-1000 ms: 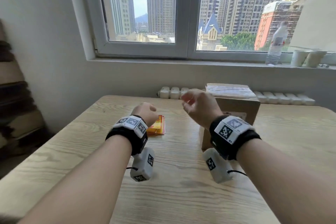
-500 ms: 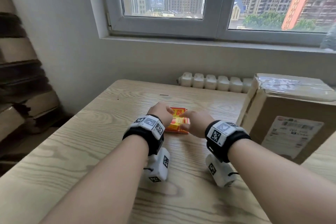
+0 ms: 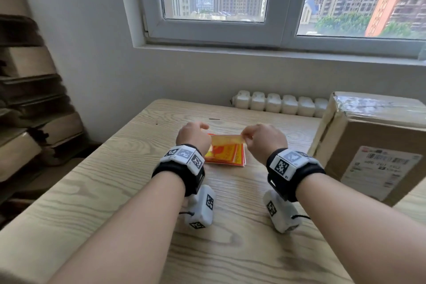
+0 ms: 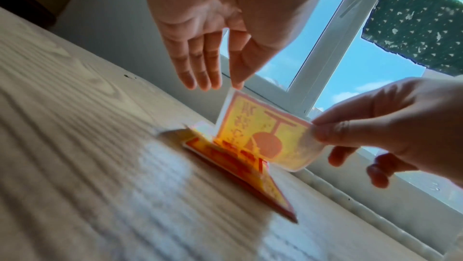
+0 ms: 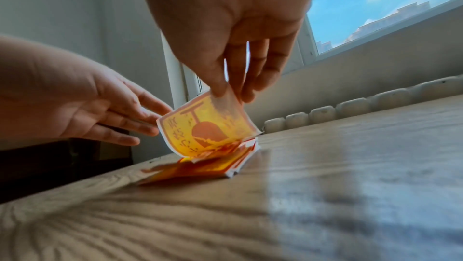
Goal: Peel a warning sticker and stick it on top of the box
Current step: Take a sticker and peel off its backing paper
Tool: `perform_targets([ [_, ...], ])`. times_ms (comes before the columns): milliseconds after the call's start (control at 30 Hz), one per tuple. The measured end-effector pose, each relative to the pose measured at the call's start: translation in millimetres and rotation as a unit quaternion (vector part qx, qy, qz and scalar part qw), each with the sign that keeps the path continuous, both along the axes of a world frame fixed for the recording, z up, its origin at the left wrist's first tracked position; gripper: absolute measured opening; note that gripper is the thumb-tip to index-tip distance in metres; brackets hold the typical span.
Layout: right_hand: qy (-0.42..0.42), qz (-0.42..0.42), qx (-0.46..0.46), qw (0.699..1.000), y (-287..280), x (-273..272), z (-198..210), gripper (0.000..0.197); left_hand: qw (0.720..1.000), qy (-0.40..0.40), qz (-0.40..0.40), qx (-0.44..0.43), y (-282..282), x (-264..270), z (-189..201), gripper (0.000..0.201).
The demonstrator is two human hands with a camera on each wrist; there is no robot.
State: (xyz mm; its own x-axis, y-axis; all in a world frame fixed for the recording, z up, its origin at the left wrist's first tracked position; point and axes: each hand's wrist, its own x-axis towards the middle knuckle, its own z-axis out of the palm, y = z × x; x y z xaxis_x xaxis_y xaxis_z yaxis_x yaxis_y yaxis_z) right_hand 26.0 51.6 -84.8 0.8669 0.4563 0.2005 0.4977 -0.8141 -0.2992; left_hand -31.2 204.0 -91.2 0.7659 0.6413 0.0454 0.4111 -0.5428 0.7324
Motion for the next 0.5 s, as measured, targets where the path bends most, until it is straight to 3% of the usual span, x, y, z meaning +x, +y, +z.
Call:
perform_targets([
  [100, -0.028, -0.015, 0.059, 0.998, -12, -10, 15, 0.029, 0.999, -0.021, 0.042, -0.008, -2, -11, 16, 0.029],
  [167, -0.050, -0.014, 0.089, 0.995, -22, -21, 24, 0.028, 0.998, -0.034, 0.046, -0.032, -7, -20, 23, 0.036],
  [267, -0.085, -0.006, 0.128, 0.988, -38, -44, 32, 0.024, 0.978, -0.044, 0.005, -0.203, -27, -36, 34, 0.050],
  [333, -0.095, 0.005, 0.136, 0.986, -50, -60, 34, 0.024, 0.950, -0.043, -0.025, -0.307, -41, -48, 40, 0.045],
  [500, -0.097, 0.019, 0.143, 0.985, -83, -92, 31, 0.025, 0.911, -0.090, -0.054, -0.399, -66, -79, 48, 0.023],
])
